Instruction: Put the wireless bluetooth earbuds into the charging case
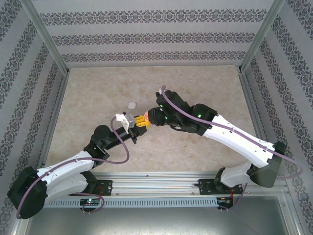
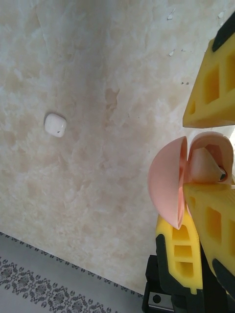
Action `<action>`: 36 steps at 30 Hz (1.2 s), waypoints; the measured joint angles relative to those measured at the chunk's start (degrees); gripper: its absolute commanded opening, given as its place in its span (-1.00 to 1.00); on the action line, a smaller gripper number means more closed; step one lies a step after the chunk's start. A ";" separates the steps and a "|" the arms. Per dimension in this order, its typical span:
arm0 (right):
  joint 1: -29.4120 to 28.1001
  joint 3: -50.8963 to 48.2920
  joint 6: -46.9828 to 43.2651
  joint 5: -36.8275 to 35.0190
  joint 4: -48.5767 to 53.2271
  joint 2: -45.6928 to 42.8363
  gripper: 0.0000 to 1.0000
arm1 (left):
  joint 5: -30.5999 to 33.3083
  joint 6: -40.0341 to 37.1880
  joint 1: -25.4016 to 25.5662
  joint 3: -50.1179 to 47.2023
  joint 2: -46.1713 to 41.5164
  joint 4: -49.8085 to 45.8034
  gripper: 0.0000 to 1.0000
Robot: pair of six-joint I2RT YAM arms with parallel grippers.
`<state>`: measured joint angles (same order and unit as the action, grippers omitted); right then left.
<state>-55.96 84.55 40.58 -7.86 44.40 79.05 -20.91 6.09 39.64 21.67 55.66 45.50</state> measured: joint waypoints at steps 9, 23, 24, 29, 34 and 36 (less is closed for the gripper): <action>0.79 1.75 0.09 1.53 1.95 0.20 -0.15 | -0.07 0.04 0.00 0.00 -0.22 0.81 -1.00; 2.21 2.08 1.29 4.90 2.67 0.17 -0.07 | -1.53 1.16 -0.02 0.02 -0.26 0.87 -1.00; 2.21 2.08 1.31 4.92 2.73 0.13 -0.07 | -1.55 1.29 -0.02 0.02 -0.26 0.87 -1.00; 2.21 2.58 1.31 5.11 3.06 0.09 -0.07 | -2.23 1.70 0.00 0.11 0.13 0.90 -1.00; 2.21 2.84 1.31 5.44 3.17 0.09 -0.09 | -3.06 1.90 0.00 0.55 1.16 0.94 -1.00; 2.21 2.86 1.31 5.40 3.26 0.09 -0.09 | -3.08 1.92 0.00 0.63 1.31 0.94 -1.00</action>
<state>-53.76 87.42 41.89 -2.46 47.66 79.13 -23.99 8.01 39.64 22.31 56.97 46.44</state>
